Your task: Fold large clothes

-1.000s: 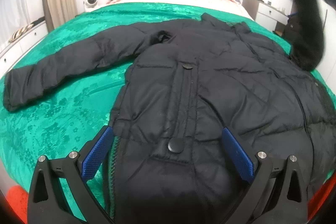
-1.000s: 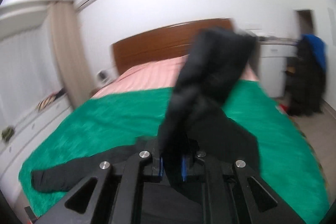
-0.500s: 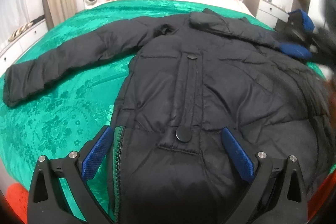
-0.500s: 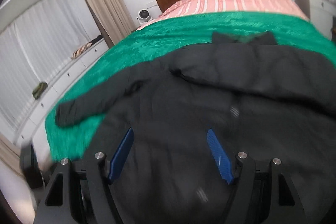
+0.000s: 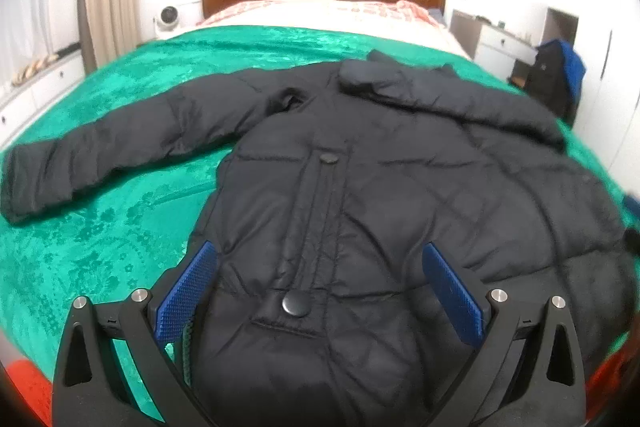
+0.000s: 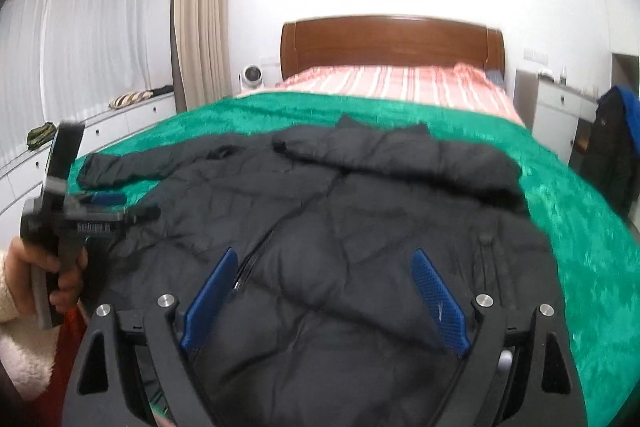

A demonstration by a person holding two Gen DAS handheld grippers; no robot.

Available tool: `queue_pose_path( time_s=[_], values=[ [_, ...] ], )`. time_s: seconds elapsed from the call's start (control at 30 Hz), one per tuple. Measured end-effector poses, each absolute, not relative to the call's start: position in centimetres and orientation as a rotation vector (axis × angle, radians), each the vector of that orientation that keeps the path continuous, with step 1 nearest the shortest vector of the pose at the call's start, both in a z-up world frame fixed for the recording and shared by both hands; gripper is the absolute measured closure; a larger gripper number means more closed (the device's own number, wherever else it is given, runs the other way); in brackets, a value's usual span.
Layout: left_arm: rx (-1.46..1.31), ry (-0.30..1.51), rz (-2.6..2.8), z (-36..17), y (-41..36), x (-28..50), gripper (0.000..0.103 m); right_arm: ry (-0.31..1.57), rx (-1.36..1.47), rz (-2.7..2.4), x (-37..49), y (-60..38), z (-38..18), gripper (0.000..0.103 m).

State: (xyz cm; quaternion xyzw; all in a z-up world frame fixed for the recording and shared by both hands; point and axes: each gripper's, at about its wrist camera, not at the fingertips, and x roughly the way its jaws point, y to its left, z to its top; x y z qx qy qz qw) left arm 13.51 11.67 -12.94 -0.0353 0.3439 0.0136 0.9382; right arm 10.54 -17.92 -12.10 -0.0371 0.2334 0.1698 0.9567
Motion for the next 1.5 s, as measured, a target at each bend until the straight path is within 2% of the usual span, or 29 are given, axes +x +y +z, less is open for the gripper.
queue_pose_path(
  time_s=[0.1, 0.27, 0.33, 0.53, 1.5],
  values=[
    [-0.028, 0.754, 0.048, -14.8, 11.6, 13.9, 0.0, 0.494, -0.087, 0.336, 11.9, -17.6, -14.0, 0.014],
    [0.004, 0.727, 0.044, -15.4, 11.2, 13.6, 0.0, 0.599, -0.052, 0.343, 13.4, -18.4, -17.6, 0.011],
    [-0.011, 0.726, 0.031, -15.6, 11.4, 13.7, 0.0, 0.601, -0.02, 0.34, 13.6, -18.9, -17.8, 0.007],
    [-0.018, 0.722, 0.021, -15.8, 11.7, 13.5, 0.0, 0.603, -0.013, 0.337, 13.6, -18.9, -18.5, 0.005],
    [0.001, 0.723, 0.03, -16.0, 11.3, 13.6, 0.0, 0.605, -0.044, 0.318, 13.8, -17.8, -19.1, 0.002]
  ],
)
